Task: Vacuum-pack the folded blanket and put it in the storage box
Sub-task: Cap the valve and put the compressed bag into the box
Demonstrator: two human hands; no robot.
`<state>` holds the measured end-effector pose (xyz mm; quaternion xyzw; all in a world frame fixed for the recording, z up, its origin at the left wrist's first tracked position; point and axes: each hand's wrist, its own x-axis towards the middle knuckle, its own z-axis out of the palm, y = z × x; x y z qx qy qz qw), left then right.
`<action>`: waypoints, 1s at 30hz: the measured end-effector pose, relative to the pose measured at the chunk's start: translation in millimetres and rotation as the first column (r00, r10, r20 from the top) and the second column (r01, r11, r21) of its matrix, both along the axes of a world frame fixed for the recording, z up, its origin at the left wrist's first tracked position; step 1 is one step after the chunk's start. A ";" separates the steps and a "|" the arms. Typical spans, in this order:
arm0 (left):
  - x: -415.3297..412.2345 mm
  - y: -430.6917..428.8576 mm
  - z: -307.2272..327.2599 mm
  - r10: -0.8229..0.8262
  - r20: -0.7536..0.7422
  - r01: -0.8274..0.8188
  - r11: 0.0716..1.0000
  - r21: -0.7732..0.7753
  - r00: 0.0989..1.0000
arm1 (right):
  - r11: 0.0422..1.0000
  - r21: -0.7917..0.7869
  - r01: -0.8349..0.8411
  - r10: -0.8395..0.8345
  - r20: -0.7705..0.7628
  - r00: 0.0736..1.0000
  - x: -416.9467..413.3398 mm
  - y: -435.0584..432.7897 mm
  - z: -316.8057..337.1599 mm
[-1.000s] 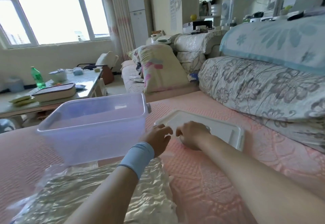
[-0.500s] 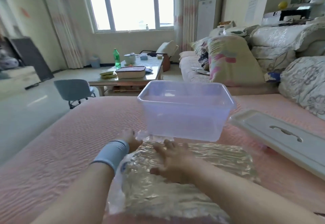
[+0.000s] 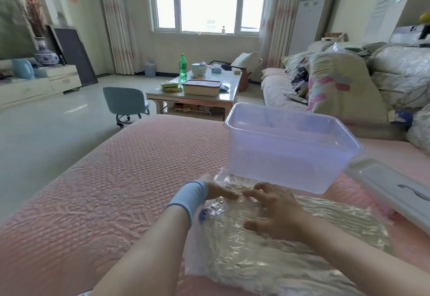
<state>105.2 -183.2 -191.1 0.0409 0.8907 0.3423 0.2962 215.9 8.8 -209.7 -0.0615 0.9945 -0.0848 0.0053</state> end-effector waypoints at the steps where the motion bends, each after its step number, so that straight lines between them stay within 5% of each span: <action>1: 6.0 -1.4 6.2 0.003 0.012 -0.003 1.000 0.005 1.000 | 1.000 0.000 0.000 0.000 -0.005 1.000 3.3 -1.7 0.8; 8: 39.9 -15.1 4.2 0.017 -0.140 0.019 0.969 0.248 0.990 | 0.975 -0.212 -0.061 0.045 -0.081 0.996 17.1 -0.9 22.7; 11: 61.4 -21.7 13.8 -0.007 -0.307 0.115 0.935 0.336 0.952 | 0.990 -0.125 -0.059 0.069 0.073 0.995 3.0 -2.5 51.9; 15: 91.9 -36.3 29.4 -0.083 -0.624 0.235 0.958 0.165 0.777 | 0.983 -0.158 -0.096 0.136 0.267 0.954 7.9 -17.3 78.2; 21: 123.4 -41.5 62.9 -0.094 -0.797 0.262 0.961 0.083 0.596 | 0.991 -0.124 -0.056 0.065 0.065 0.996 39.1 -40.0 114.0; 24: 134.9 -37.9 89.3 -0.094 -0.895 0.330 0.942 0.061 0.435 | 0.990 -0.137 -0.029 0.028 -0.010 1.000 56.5 -38.4 137.7; 27: 140.7 -31.3 120.5 -0.253 -0.940 0.334 0.927 -0.169 0.228 | 0.987 -0.153 -0.050 0.037 -0.087 0.995 68.4 -40.3 157.8; 30: 142.6 -21.8 144.7 -0.429 -0.891 0.246 0.889 -0.386 0.149 | 0.992 -0.110 -0.057 0.035 -0.196 0.980 73.0 -42.2 173.2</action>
